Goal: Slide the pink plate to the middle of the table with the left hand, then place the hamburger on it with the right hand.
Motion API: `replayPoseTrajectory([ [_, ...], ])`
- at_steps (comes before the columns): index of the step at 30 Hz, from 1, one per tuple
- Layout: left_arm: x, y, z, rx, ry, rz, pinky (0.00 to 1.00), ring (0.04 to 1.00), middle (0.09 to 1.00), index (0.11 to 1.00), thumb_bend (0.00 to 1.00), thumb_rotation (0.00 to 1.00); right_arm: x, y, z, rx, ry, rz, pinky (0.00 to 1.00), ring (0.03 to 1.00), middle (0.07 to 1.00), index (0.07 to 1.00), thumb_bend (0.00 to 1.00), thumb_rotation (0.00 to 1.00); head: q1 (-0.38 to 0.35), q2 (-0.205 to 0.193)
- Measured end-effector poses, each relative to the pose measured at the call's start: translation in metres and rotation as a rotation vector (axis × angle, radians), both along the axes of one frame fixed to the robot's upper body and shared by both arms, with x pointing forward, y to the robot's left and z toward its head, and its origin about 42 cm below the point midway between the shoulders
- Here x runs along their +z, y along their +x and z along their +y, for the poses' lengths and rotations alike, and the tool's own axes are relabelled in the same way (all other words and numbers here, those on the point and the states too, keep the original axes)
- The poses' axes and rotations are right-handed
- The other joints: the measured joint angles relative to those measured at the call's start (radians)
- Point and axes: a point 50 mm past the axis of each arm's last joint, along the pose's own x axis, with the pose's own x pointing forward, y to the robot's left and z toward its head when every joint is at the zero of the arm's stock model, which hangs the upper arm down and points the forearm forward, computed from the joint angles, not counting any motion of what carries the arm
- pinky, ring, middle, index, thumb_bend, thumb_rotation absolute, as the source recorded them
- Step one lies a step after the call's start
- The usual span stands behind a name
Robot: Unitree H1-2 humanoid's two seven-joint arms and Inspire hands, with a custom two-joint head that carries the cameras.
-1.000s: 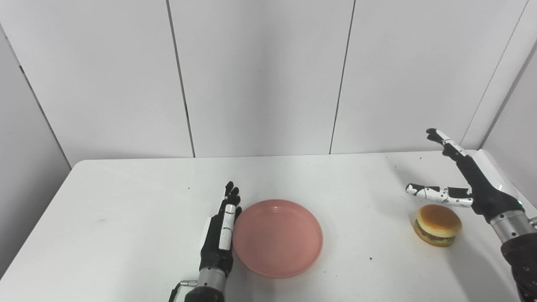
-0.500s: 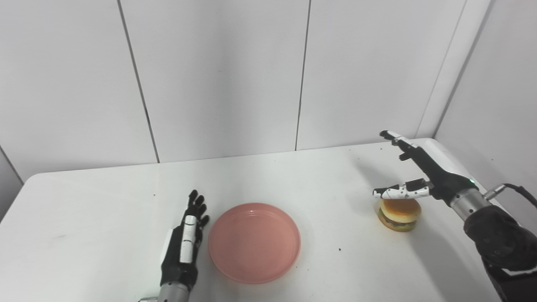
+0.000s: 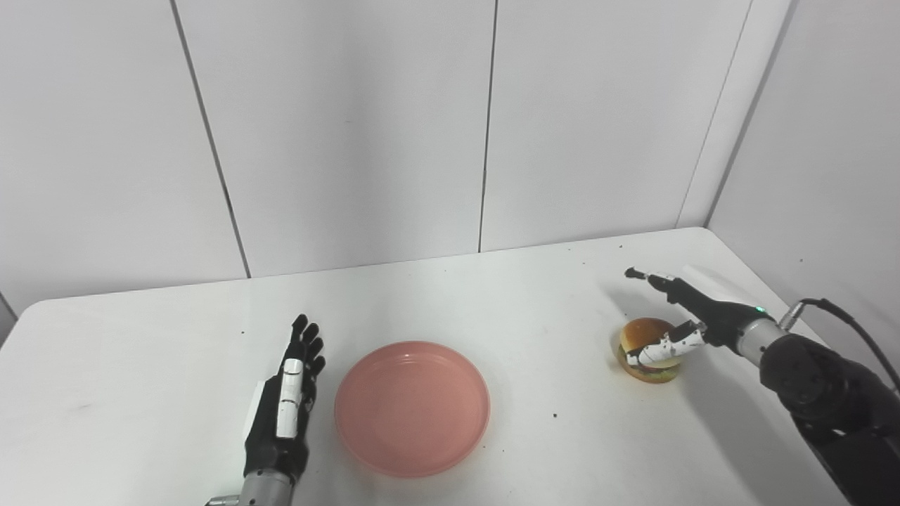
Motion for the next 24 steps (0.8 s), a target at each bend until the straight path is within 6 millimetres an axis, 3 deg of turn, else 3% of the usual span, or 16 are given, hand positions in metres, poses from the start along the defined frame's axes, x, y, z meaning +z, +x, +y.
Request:
replayPoseTrajectory([
  [3,0.0,0.0,0.0,0.001,0.0,0.0,1.0,1.0,0.995,1.0,0.74,1.0,-0.002,0.004,0.002,0.022,-0.039,0.005,0.86,0.908,0.915,0.905,1.0,0.41,0.003,0.002],
  [9,0.0,0.0,0.0,0.002,-0.002,0.0,1.0,1.0,1.0,1.0,0.75,1.0,-0.01,0.01,-0.006,0.026,-0.105,0.017,0.95,0.931,0.921,0.901,1.0,0.39,0.014,0.008],
  [11,0.0,0.0,0.0,0.003,-0.003,0.0,1.0,1.0,1.0,1.0,0.74,1.0,-0.014,0.012,-0.01,0.013,-0.105,0.035,0.92,0.927,0.925,0.897,1.0,0.39,0.014,0.008],
  [13,0.0,0.0,0.0,0.003,-0.003,-0.001,1.0,1.0,1.0,1.0,0.73,1.0,-0.017,0.015,-0.013,0.005,-0.088,0.048,0.81,0.92,0.933,0.885,1.0,0.35,0.018,0.011],
  [15,0.0,0.0,0.0,0.003,-0.005,0.0,1.0,1.0,1.0,1.0,0.74,1.0,-0.018,0.018,-0.014,0.001,-0.063,0.054,0.73,0.832,0.879,0.858,0.99,0.3,0.018,0.011],
  [17,0.0,0.0,0.0,0.003,-0.008,0.0,1.0,1.0,1.0,1.0,0.74,1.0,-0.019,0.021,-0.012,0.003,-0.042,0.038,0.62,0.697,0.785,0.8,0.94,0.23,0.024,0.011],
  [18,0.0,0.0,0.0,0.003,-0.01,0.0,1.0,1.0,1.0,1.0,0.74,1.0,-0.019,0.022,-0.01,0.004,-0.033,0.018,0.52,0.586,0.69,0.691,0.82,0.16,0.025,0.011],
  [19,0.001,0.0,0.0,0.003,-0.01,0.0,1.0,1.0,1.0,1.0,0.74,1.0,-0.02,0.023,-0.009,0.002,-0.025,0.001,0.46,0.518,0.623,0.559,0.62,0.14,0.025,0.012],
  [20,0.001,0.0,0.0,0.003,-0.011,0.0,1.0,1.0,1.0,1.0,0.74,1.0,-0.02,0.023,-0.006,0.0,-0.013,-0.025,0.45,0.511,0.616,0.546,0.6,0.14,0.025,0.012],
  [22,0.001,0.0,0.0,0.003,-0.01,0.0,1.0,1.0,1.0,1.0,0.72,1.0,-0.021,0.024,-0.003,-0.003,0.004,-0.072,0.43,0.474,0.51,0.503,0.54,0.03,0.026,0.014],
  [24,0.001,0.0,0.0,0.004,-0.01,0.0,1.0,1.0,1.0,1.0,0.72,1.0,-0.022,0.025,0.0,-0.005,0.011,-0.114,0.41,0.451,0.485,0.496,0.53,0.01,0.026,0.014],
])
